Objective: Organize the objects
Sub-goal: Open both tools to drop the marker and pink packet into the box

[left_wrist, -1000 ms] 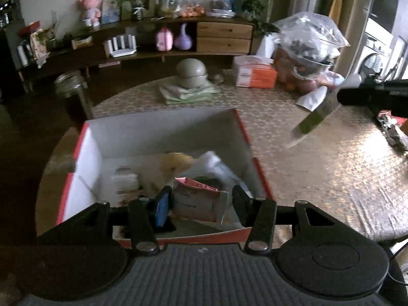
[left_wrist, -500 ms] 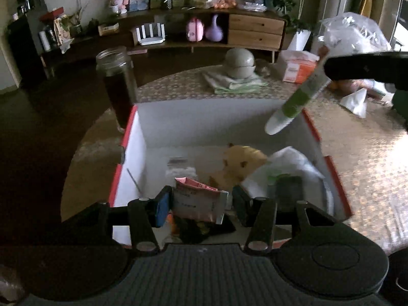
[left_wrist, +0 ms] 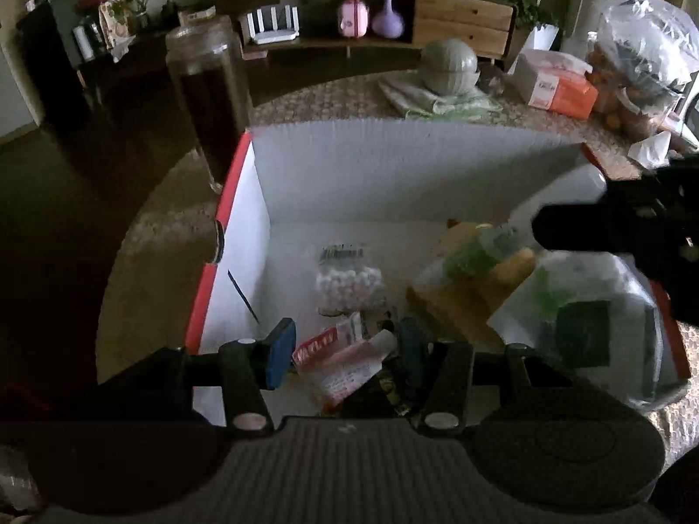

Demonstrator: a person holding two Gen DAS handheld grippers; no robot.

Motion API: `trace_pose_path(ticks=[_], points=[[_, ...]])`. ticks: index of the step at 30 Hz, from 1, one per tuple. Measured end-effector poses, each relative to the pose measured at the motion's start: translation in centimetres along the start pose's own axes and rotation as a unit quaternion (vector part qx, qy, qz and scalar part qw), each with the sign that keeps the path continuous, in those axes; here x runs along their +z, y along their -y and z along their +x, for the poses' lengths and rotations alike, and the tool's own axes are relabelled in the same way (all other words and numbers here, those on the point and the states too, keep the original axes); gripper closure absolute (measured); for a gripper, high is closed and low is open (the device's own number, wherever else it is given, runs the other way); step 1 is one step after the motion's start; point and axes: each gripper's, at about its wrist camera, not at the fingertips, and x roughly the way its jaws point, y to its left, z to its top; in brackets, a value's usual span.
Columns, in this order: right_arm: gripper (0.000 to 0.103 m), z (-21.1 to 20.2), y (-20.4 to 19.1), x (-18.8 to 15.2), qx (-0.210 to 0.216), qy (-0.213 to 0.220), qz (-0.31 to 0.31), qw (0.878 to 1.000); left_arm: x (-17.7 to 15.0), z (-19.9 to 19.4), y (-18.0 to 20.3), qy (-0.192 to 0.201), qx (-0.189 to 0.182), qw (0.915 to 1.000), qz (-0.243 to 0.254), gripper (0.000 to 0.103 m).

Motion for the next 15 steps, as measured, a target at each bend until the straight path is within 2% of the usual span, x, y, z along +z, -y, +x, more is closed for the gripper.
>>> trace_pose_path(ticks=[15], points=[[0.087,0.6,-0.8,-3.2,0.024,-0.050,-0.029,0.998,-0.7,1.6,-0.3,-0.008,-0.007,0.9997,-0.020,0.053]])
